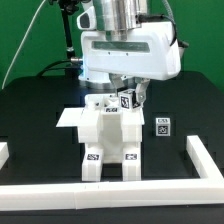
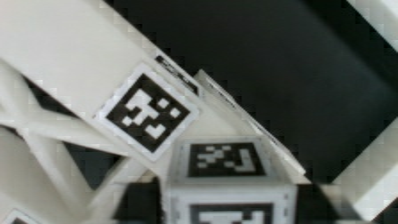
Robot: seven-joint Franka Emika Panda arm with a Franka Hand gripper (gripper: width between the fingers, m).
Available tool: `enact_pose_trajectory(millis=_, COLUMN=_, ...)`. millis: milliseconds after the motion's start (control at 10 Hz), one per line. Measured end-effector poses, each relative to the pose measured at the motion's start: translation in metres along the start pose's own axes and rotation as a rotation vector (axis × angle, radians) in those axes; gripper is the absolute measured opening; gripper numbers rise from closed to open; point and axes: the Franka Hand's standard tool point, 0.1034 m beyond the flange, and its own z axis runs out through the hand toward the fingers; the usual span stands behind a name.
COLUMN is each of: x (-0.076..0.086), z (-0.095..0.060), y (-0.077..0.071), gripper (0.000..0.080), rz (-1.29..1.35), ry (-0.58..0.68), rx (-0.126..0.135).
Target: Assemble chair
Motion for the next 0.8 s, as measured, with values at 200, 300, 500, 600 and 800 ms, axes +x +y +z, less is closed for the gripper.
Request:
enact_pose_trajectory(millis=200, x=0.0027, z=-0.0025, y=0.0004, gripper=0.0597, rz=-0.282, ry=-0.016, rx=-0.008)
enact_pose_trajectory(millis=300, x=0.0071, z=-0.0046, y=0.0019, gripper=0.0634, rz=-0.528, ry=-0.04, rx=-0.012)
enact_pose_trajectory(millis=500, x=0.0011, z=-0.0022, y=-0.0005, gripper=0.0645, rz=-0.744, ry=-0.056, rx=-0.018)
enact_pose_trajectory(millis=600, x=0.0028, z=-0.0024, y=0.0007, gripper=0.0649, rz=-0.813, ry=-0.055, rx=-0.018)
enact_pose_trajectory(millis=800, x=0.0035, z=-0.0023, y=0.0005, gripper=0.0648, rz=-0.97, ry=-0.051, rx=-0.019)
